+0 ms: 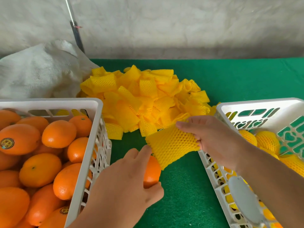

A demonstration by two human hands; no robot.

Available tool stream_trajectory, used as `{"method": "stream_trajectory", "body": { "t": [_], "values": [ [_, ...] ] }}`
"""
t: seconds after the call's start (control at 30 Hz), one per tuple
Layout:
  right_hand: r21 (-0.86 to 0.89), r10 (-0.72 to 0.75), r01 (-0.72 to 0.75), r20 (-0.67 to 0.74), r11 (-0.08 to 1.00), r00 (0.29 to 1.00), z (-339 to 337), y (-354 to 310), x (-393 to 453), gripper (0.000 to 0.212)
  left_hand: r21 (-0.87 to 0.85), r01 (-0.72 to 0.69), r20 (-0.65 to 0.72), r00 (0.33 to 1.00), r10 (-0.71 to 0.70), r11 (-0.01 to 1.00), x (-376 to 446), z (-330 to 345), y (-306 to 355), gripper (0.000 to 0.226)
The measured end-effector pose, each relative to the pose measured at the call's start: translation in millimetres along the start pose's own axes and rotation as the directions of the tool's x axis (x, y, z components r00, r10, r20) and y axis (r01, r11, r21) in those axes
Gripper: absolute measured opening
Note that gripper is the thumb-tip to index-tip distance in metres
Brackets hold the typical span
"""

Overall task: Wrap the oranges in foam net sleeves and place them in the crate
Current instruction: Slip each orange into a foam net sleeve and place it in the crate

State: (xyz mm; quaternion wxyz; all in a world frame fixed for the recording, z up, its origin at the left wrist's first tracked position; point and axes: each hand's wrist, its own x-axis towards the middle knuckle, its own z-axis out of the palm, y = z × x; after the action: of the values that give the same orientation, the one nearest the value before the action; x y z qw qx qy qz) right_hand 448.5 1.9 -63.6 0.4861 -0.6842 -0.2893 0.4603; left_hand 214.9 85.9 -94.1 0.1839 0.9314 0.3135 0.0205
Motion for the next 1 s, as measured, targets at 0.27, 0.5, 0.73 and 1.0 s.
{"method": "stream_trajectory", "body": {
  "t": [0.27, 0.5, 0.73, 1.0],
  "values": [
    [0.188, -0.003, -0.046, 0.252, 0.981, 0.968, -13, -1, 1, 0.03, -0.135, -0.048, -0.137, 0.99, 0.029, 0.99, -1, -4, 4, 0.072],
    [0.274, -0.127, 0.012, 0.405, 0.962, 0.906, -11, 0, -3, 0.033, -0.175, -0.066, -0.235, 0.972, 0.024, 0.982, -4, -8, 6, 0.064],
    [0.1, -0.083, 0.05, 0.364, 0.994, 0.927, -4, 6, 0, 0.039, -0.197, -0.087, -0.256, 0.966, 0.035, 0.977, -5, -11, 10, 0.063],
    [0.01, -0.005, 0.002, 0.329, 1.0, 0.944, -4, 9, -40, 0.043, -0.088, -0.139, -0.1, 0.986, 0.131, 0.986, -8, -8, 7, 0.079]
  ]
}}
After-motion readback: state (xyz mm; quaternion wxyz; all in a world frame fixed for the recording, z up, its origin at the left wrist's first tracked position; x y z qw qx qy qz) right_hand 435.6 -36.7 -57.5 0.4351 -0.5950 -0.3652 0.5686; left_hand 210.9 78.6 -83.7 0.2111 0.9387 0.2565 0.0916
